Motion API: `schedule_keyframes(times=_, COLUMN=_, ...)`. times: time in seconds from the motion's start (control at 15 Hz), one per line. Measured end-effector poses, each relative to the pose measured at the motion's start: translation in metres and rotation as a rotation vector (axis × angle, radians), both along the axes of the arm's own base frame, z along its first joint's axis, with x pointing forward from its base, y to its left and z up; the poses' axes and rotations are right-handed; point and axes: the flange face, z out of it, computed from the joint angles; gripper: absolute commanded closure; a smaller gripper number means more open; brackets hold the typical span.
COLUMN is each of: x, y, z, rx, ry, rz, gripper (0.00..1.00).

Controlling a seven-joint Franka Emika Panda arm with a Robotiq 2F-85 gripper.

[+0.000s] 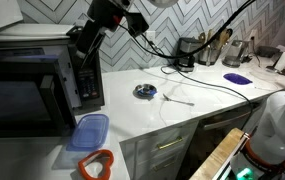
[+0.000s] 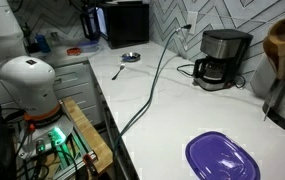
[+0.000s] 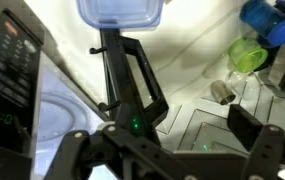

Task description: Open the microwave door fully

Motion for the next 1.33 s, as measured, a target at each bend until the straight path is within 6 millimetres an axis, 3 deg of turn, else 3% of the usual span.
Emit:
schedule_keyframes(times=0.27, x=0.027, y=-0.018, z=0.015, rx=0.044, ry=-0.120, rz=-0.158, gripper=0.00)
schedule_keyframes(times=0.6, x=0.042, y=-0.012, z=0.008, rx=0.016, ry=-0.234, rz=-0.277, gripper=0.00)
schedule_keyframes(times=0.67, x=0.043, y=-0.009, z=0.004, rx=0.006, ry=-0.247, rz=-0.291, gripper=0.25)
schedule_keyframes(times=0.8, x=0.045, y=-0.002, z=-0.004, rx=-0.007, ry=-0.261, rz=-0.309, gripper=0.32)
schedule_keyframes(times=1.33, x=0.049, y=0.025, z=-0.022, rx=0.023, ry=-0.283, rz=-0.341, gripper=0.96)
